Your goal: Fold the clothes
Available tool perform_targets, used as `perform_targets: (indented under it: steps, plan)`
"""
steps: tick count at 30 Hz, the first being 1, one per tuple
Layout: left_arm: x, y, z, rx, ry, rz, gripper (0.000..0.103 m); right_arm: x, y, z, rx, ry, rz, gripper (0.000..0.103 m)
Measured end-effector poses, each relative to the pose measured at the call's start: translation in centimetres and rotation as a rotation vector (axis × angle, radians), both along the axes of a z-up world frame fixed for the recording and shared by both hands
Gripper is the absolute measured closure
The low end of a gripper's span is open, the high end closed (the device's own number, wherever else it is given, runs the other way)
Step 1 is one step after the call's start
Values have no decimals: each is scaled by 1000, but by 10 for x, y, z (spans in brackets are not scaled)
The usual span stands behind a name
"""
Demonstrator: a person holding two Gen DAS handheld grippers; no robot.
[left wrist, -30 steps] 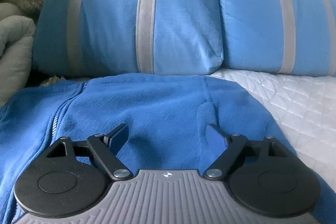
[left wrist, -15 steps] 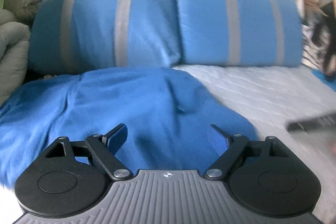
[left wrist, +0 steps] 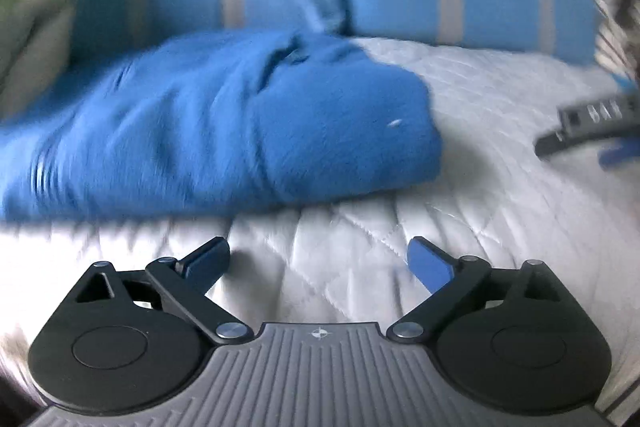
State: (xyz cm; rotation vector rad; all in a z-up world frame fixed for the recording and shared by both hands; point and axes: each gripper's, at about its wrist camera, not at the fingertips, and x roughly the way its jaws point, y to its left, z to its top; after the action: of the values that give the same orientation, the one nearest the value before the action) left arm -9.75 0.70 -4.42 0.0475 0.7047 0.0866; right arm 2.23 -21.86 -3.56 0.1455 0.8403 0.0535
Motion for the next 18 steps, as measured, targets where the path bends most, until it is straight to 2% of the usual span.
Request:
perform_targets:
  steps: [2, 9, 18]
  plan:
    - [10, 1, 1, -4, 9, -4, 0, 0, 1, 0, -9, -1, 3, 1]
    - [20, 6, -5, -12, -2, -52, 0, 3, 7, -7, -108, 12, 20, 0]
    - [20, 7, -5, -27, 8, -53, 0, 2, 12, -12, -131, -27, 6, 1]
